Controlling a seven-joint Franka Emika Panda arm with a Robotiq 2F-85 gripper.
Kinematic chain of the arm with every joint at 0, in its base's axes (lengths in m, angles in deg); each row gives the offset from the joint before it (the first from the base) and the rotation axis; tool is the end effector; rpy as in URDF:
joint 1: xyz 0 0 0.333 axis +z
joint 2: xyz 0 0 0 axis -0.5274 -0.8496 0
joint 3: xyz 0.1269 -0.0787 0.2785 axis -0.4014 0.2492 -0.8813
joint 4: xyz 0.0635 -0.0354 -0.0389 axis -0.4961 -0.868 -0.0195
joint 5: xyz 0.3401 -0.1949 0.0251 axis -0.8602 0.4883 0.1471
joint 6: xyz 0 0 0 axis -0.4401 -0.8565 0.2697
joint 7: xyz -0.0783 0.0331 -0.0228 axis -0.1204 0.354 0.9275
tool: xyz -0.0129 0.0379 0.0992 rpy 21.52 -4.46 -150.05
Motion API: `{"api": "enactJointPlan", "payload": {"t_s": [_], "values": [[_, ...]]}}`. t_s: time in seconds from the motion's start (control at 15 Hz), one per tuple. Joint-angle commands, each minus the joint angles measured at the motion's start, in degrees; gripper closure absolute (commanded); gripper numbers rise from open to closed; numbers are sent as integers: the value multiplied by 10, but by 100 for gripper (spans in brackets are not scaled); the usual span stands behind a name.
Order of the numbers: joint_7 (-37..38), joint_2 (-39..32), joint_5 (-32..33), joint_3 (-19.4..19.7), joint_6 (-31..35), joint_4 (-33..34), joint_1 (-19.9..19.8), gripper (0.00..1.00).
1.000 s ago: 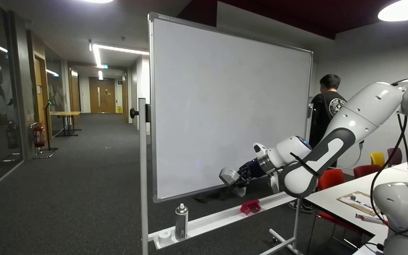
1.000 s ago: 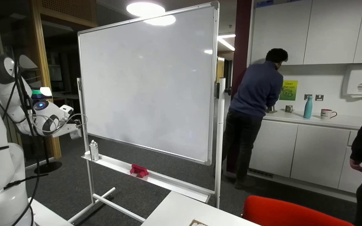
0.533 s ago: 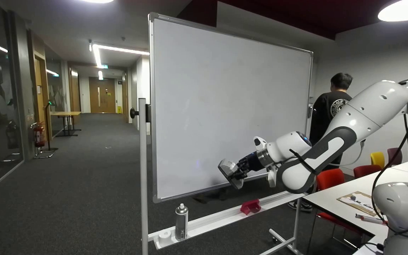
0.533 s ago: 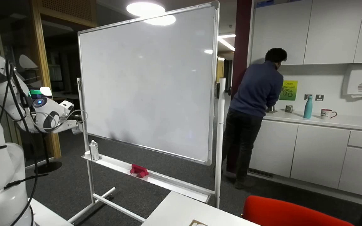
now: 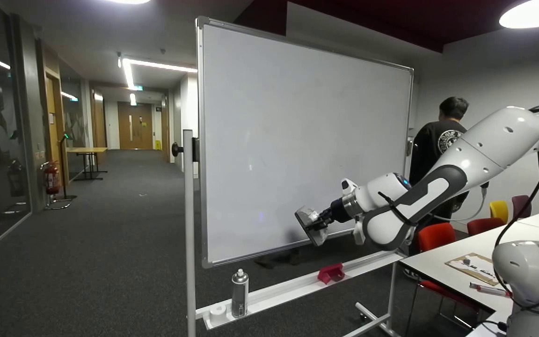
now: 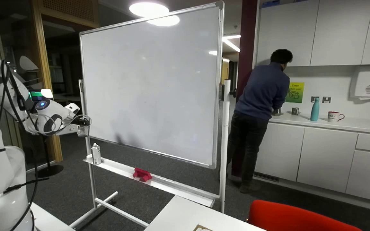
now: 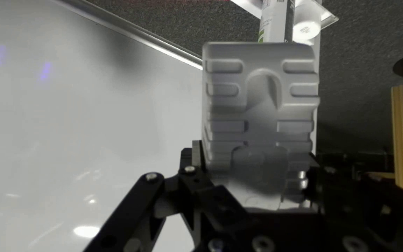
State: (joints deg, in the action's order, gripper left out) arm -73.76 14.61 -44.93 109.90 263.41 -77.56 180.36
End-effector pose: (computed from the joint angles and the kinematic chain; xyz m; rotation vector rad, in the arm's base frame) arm 0.3909 0.2822 0.4048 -2.5981 -0.7931 -1.4395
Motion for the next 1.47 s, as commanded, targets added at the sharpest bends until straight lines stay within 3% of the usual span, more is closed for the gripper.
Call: {"api": "enactJointPlan", "payload": {"t_s": [0.0,0.27,0.67,0.93,1.0,1.07,1.4], "values": [[68,-53,-55,24,2,-5,9,65],[128,-77,-89,25,2,-9,-4,65],[172,-88,-87,-5,2,1,-18,65],[268,-106,-97,3,0,17,-23,65],[231,-76,-85,3,0,7,-12,65],[237,-78,-84,3,-1,8,-13,40],[237,-74,-84,0,-1,6,-13,40]]}}
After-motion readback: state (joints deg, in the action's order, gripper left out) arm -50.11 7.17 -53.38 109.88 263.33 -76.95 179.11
